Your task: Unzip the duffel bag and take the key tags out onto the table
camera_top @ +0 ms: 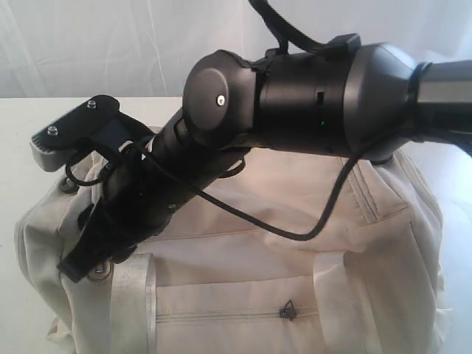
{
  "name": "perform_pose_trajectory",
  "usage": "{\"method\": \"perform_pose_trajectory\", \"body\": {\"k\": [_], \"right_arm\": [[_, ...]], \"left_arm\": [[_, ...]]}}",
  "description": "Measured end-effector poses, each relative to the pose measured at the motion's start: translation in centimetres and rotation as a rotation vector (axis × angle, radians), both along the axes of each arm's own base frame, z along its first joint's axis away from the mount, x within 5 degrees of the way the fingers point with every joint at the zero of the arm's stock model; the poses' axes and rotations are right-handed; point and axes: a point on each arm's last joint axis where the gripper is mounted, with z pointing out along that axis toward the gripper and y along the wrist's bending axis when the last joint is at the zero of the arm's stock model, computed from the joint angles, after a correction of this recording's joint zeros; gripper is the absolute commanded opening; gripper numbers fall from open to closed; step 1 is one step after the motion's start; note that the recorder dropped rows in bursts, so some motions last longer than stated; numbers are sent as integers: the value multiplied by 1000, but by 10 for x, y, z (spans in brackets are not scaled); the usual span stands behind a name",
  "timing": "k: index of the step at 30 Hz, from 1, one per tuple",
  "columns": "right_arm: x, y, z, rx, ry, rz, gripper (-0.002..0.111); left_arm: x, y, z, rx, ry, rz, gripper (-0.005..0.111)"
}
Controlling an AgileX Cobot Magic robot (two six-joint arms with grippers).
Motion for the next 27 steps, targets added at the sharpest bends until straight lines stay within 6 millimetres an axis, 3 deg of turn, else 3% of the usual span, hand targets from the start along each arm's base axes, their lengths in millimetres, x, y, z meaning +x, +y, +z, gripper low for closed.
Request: {"method": "perform_pose_trajectory", "body": {"k": [3, 10, 18, 22, 27], "right_arm": [[7, 10, 3, -7, 83, -35, 47], [33, 32, -23, -152, 254, -123, 48], [34, 37, -27, -130, 296, -141, 48], [32, 41, -40, -147, 357, -127, 48], [33, 42, -50, -167, 384, -125, 40]], "left_arm": [[1, 0, 0, -5, -8, -2, 57], [2, 1, 1, 11, -25, -8, 57], [2, 1, 1, 16, -28, -10, 57], [2, 1, 1, 17, -31, -11, 57], [2, 1, 1, 17, -31, -11, 57]]}}
